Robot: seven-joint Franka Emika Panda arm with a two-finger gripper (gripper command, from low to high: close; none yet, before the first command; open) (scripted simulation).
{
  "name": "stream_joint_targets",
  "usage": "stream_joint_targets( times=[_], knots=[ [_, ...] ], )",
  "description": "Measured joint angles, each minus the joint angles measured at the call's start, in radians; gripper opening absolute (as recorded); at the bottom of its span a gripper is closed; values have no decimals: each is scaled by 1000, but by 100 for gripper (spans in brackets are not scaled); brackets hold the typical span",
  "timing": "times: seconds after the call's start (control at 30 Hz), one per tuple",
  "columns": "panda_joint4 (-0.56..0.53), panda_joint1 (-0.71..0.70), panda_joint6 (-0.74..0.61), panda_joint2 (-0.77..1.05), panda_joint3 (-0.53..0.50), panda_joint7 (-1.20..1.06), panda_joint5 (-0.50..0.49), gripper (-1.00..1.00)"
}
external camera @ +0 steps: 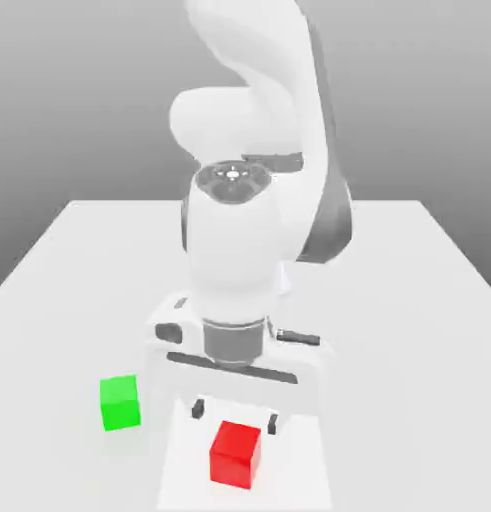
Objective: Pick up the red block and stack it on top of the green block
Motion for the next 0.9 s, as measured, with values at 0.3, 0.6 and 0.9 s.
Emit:
stream_joint_targets(
  times=[0.3, 0.6, 0.9],
  knots=[
    [8, 5, 46, 54, -7, 7, -8, -100],
    [-78, -87, -132, -210, -66, 55, -6, -100],
    [-211, -273, -127, -339, -167, 161, 20, -100]
  ],
)
